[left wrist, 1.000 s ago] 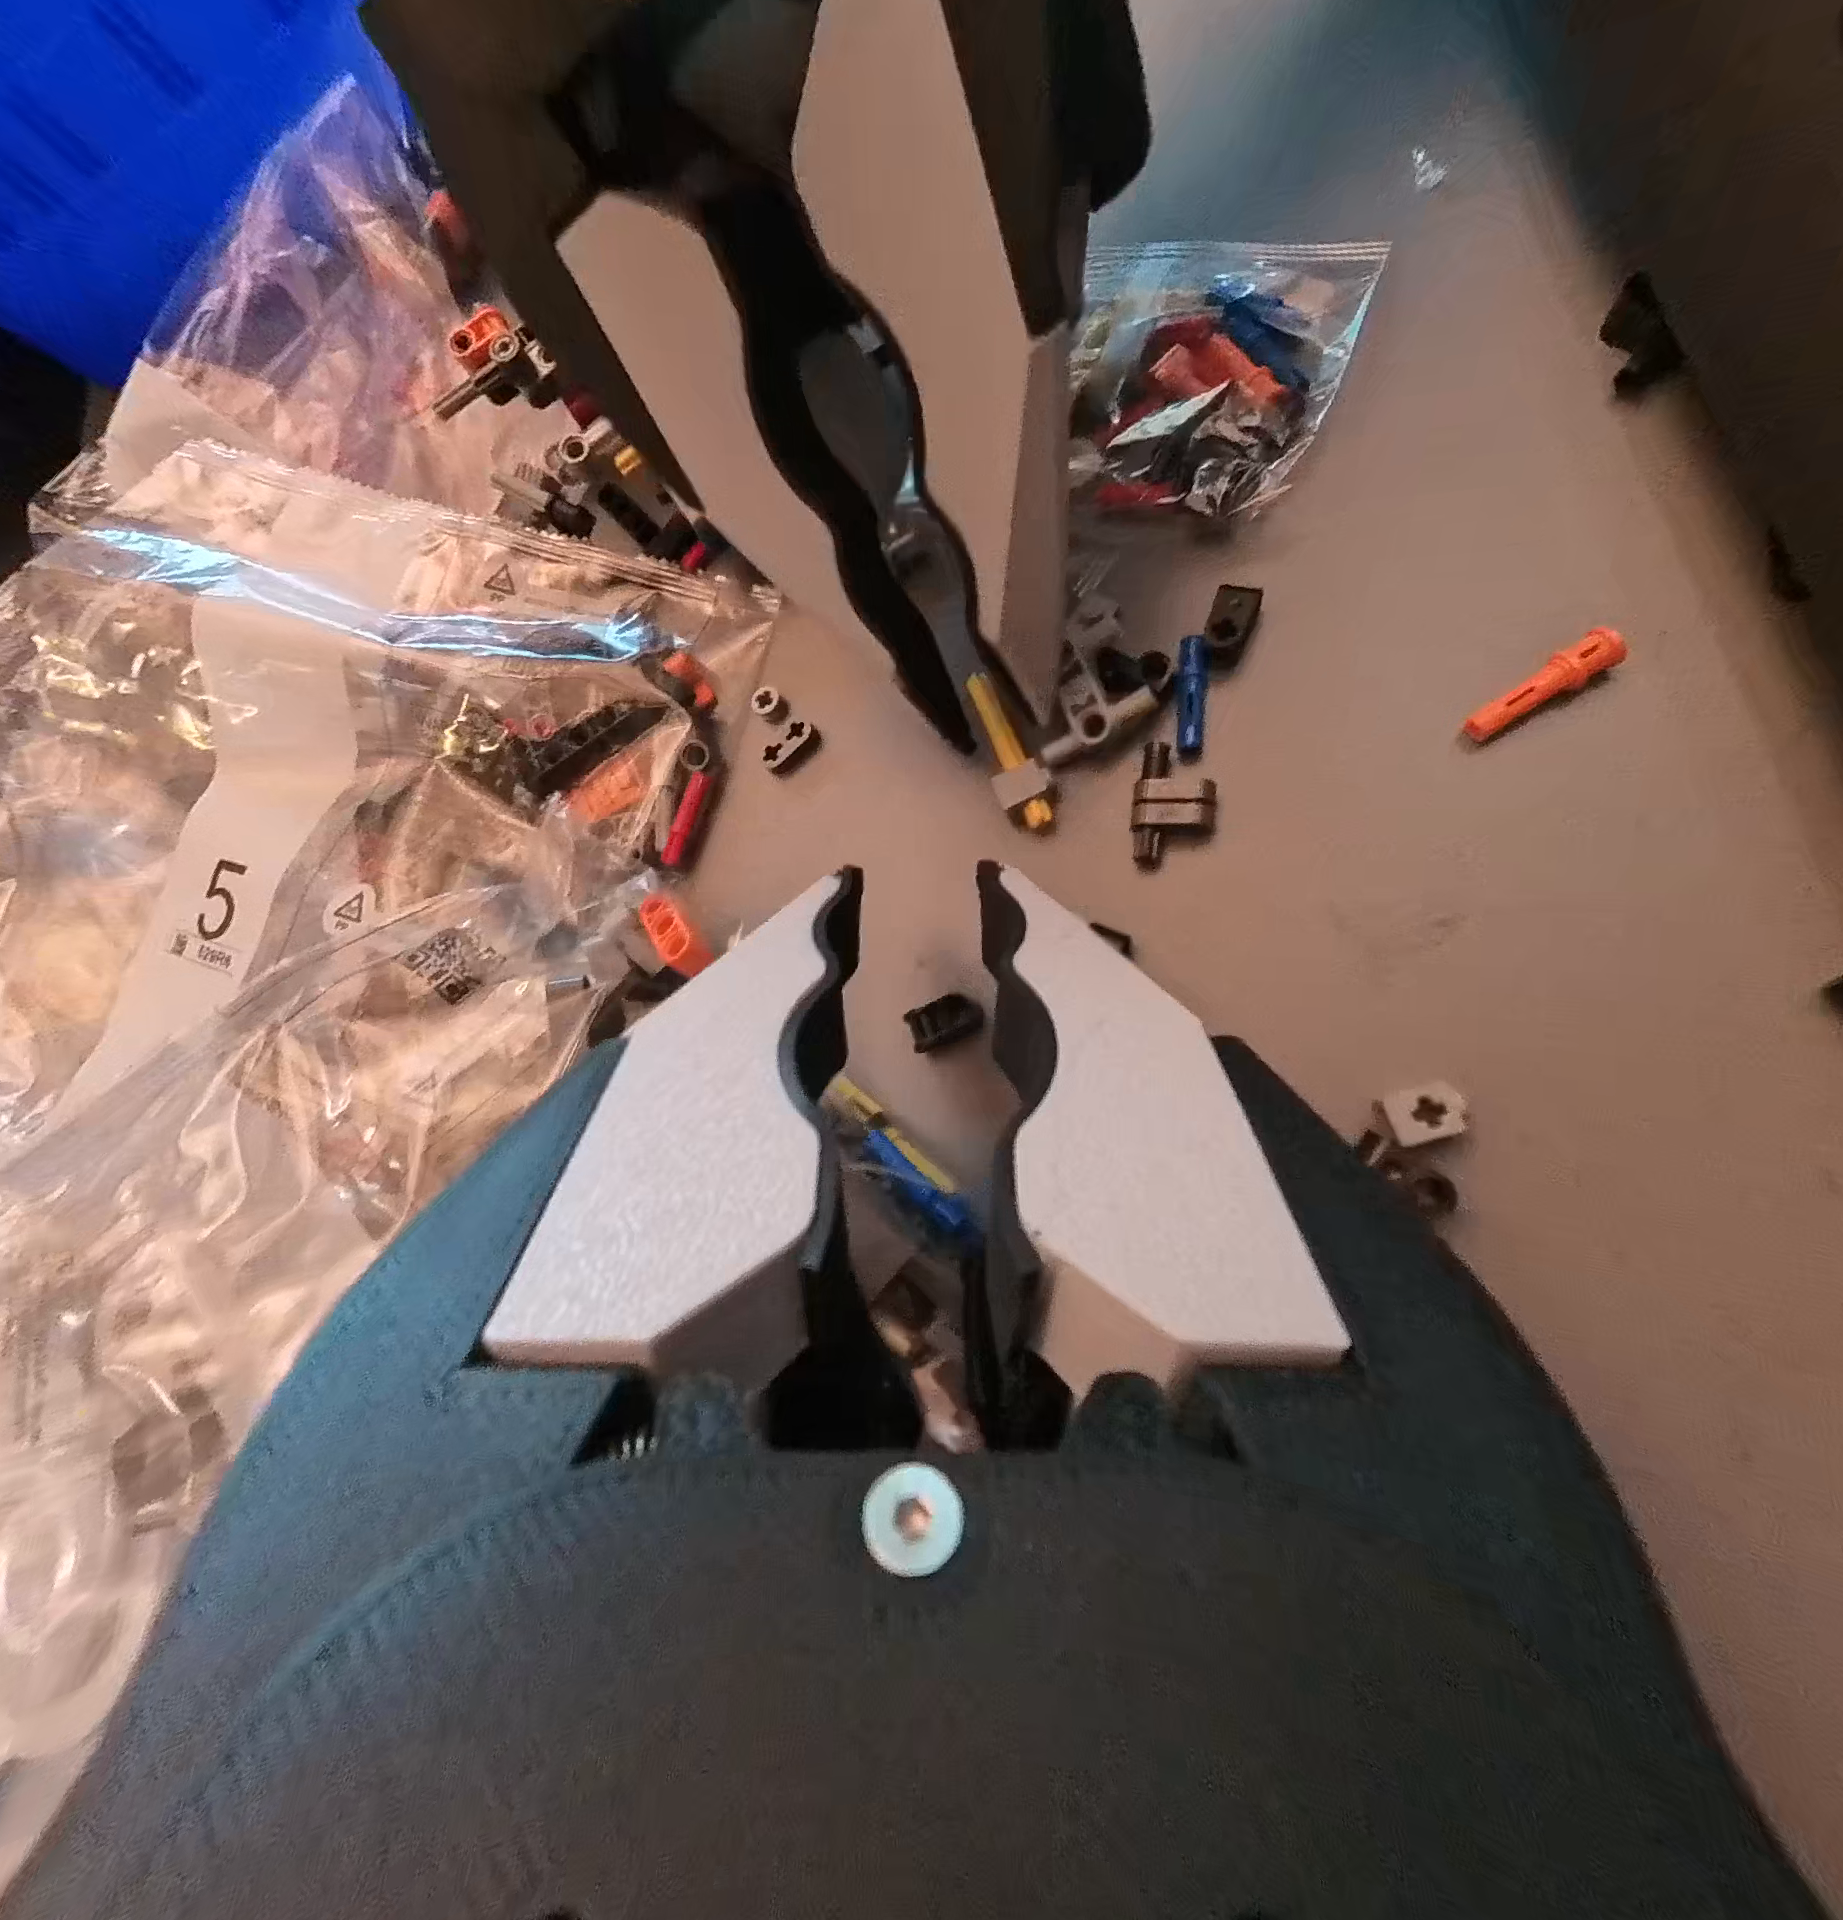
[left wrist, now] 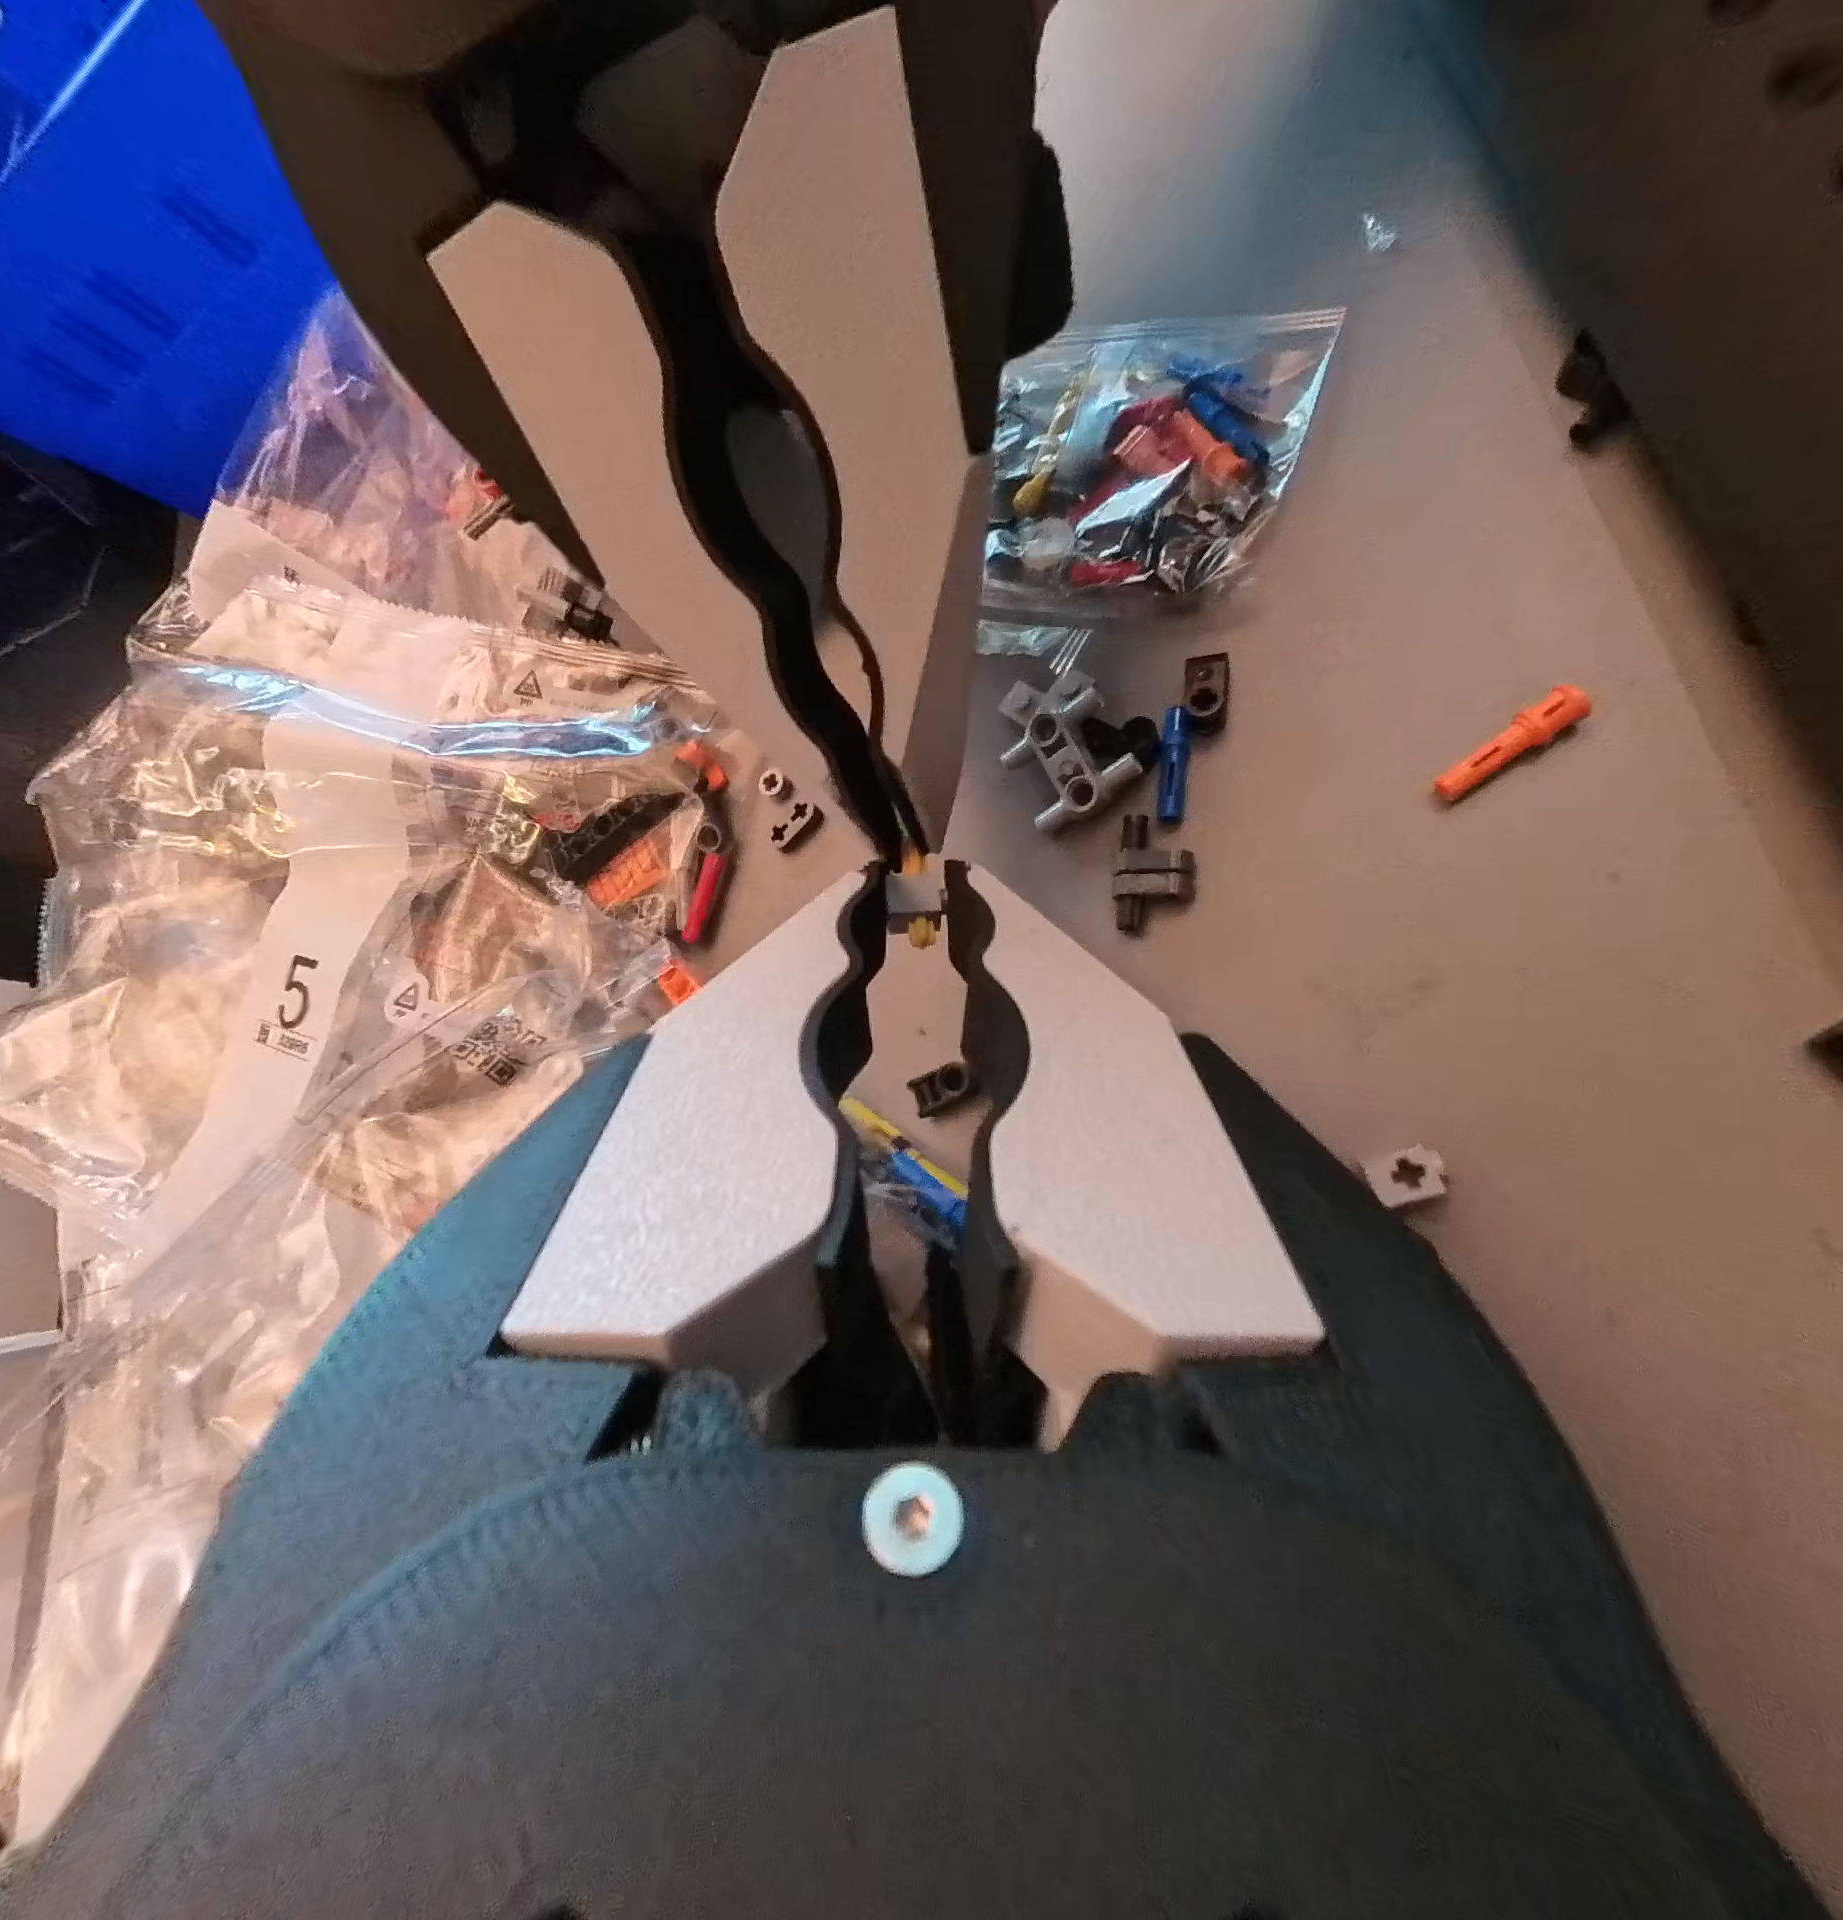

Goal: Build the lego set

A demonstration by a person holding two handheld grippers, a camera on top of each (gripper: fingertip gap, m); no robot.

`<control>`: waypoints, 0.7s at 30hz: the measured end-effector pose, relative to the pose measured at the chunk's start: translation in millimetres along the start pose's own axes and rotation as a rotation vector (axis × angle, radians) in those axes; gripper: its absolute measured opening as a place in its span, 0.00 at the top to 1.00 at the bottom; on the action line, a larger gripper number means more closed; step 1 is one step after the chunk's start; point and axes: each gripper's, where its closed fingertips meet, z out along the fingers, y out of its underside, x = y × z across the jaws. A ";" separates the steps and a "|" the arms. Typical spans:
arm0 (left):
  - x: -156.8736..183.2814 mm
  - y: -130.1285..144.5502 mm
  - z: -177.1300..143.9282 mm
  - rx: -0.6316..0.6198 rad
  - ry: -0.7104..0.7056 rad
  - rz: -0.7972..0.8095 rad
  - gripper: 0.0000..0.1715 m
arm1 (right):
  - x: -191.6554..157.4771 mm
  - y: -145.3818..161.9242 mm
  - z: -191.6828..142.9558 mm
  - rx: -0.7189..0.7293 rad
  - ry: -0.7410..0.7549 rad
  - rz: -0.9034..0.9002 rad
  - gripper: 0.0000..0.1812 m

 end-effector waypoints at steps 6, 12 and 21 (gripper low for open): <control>-22.1 -0.5 -36.3 0.084 -0.039 -0.093 0.95 | 9.0 18.3 -7.0 -0.052 0.036 0.017 1.00; 9.8 16.7 -16.2 -0.027 0.119 -0.074 0.94 | 7.5 20.1 -6.2 -0.056 0.017 0.022 1.00; 17.8 20.7 -0.2 -0.057 0.150 -0.095 0.91 | -3.3 29.7 8.3 -0.111 -0.067 0.066 0.95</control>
